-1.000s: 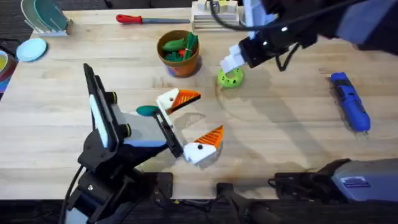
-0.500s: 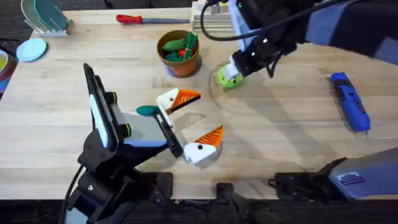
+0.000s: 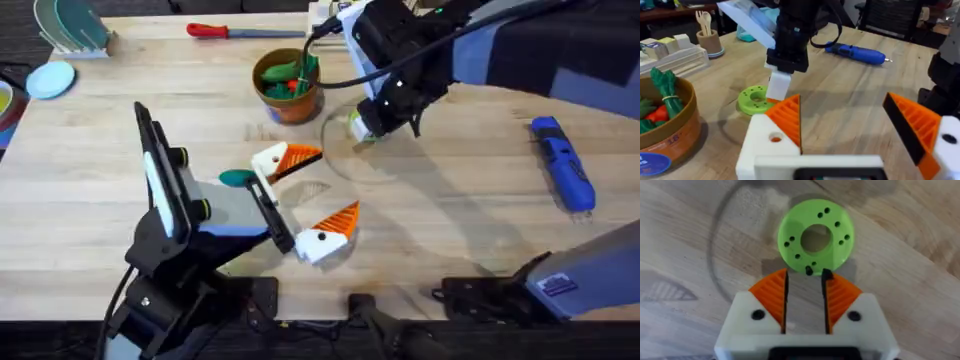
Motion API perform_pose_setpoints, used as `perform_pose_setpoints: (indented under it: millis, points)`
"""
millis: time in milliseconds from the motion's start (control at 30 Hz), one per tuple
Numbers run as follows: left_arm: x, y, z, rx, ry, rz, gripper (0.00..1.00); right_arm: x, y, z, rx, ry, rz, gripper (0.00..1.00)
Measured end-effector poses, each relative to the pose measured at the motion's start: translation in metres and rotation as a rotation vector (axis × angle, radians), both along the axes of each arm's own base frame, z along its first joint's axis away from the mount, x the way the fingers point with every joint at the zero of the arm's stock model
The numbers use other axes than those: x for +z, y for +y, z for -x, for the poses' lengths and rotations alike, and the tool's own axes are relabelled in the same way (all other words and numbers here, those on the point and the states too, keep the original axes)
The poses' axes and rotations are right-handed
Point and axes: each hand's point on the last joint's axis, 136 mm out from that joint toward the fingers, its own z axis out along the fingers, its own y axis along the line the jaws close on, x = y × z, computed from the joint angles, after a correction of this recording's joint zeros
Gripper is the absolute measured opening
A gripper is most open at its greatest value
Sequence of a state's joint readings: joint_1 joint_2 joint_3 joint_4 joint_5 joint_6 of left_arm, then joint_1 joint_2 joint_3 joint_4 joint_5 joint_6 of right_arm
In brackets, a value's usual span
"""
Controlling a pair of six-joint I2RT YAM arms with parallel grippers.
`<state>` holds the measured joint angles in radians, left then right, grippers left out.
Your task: Pick up the gripper from the table and insert it into the empty holder that is missing its gripper. Then pick up a screw, insert it into the mounting hole, and use the screwdriver to tighten it. Finally, clean up the table by picking up the vegetable and placing it into the bucket.
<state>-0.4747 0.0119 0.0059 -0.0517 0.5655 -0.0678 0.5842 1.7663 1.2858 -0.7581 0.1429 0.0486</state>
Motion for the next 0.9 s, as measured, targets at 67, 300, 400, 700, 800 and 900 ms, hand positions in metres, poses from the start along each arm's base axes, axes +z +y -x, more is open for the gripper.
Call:
perform_pose_setpoints:
  millis: [67,300,400,700,800,900]
  points:
    - [0.000,0.000,0.000,0.000,0.000,0.000,0.993,-0.003,0.000,0.000,0.000,0.006,0.003,0.367]
    - [0.000,0.000,0.000,0.000,0.000,0.000,0.993,-0.013,-0.001,0.000,-0.001,0.025,0.020,0.325]
    - [0.000,0.000,0.000,0.000,0.000,0.000,0.993,-0.017,-0.001,0.000,-0.001,0.033,0.025,0.269]
    - [0.000,0.000,0.000,0.000,0.000,0.000,0.993,-0.019,0.001,-0.005,-0.003,0.018,0.024,0.201]
    - [0.000,0.000,0.000,0.000,0.000,0.000,0.993,-0.019,0.001,-0.005,-0.003,0.018,0.025,0.186]
    - [0.000,0.000,0.000,0.000,0.000,0.000,0.993,-0.019,0.001,-0.005,-0.003,0.018,0.025,0.207]
